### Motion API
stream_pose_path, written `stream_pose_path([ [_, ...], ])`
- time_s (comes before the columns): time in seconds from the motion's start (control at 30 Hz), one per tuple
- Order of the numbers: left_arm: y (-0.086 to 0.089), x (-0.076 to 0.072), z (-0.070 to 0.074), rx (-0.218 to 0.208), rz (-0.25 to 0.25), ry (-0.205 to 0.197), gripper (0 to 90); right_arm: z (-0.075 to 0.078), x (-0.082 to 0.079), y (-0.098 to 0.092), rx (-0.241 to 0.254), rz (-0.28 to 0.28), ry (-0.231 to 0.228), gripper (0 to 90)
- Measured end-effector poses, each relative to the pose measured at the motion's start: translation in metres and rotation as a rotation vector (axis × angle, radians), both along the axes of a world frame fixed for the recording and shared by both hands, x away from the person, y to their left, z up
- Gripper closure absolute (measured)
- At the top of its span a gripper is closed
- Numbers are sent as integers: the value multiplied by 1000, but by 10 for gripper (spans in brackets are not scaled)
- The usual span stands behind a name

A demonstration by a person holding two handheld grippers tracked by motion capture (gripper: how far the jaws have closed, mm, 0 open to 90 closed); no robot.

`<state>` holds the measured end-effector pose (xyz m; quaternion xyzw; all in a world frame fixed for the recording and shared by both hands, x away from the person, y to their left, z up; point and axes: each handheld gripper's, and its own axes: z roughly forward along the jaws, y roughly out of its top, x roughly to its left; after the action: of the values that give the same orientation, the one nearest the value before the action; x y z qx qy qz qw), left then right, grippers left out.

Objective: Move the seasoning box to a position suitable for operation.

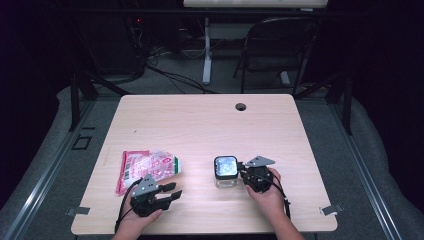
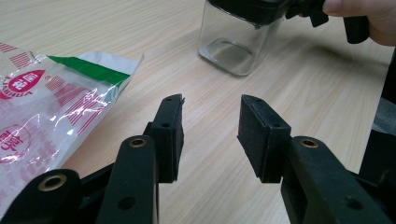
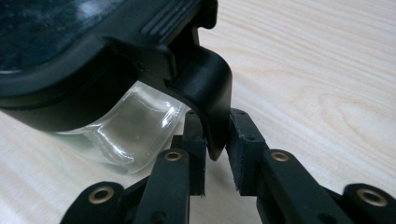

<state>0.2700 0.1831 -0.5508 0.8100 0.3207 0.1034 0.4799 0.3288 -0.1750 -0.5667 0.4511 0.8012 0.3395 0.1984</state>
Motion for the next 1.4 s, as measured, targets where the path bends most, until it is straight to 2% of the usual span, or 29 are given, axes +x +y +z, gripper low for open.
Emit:
stream_pose_path([
  [0.43, 2, -1, 2, 12, -2, -11, 594, 3, -22, 15, -13, 69, 33, 768],
  [0.57, 1, -1, 2, 14, -2, -7, 593, 4, -29, 21, -38, 99, 38, 768],
  [0.83, 2, 0, 1, -3, 0, -13, 563, 4, -36, 29, -40, 154, 35, 766],
  [0.97, 2, 0, 1, -4, 1, 2, 563, 4, -36, 32, -37, 173, 37, 765],
  [1.17, 1, 1, 0, -6, -4, 4, 558, 4, -36, 34, -14, 198, 47, 736],
  [1.3, 1, 1, 1, -9, 1, 12, 552, 9, -38, 31, 61, 208, 59, 635],
  [1.37, 1, 1, 1, -12, 3, 17, 549, 11, -38, 30, 69, 209, 58, 620],
  [1.4, 2, 1, 0, -12, 16, 21, 545, 15, -42, 27, 81, 214, 47, 584],
])
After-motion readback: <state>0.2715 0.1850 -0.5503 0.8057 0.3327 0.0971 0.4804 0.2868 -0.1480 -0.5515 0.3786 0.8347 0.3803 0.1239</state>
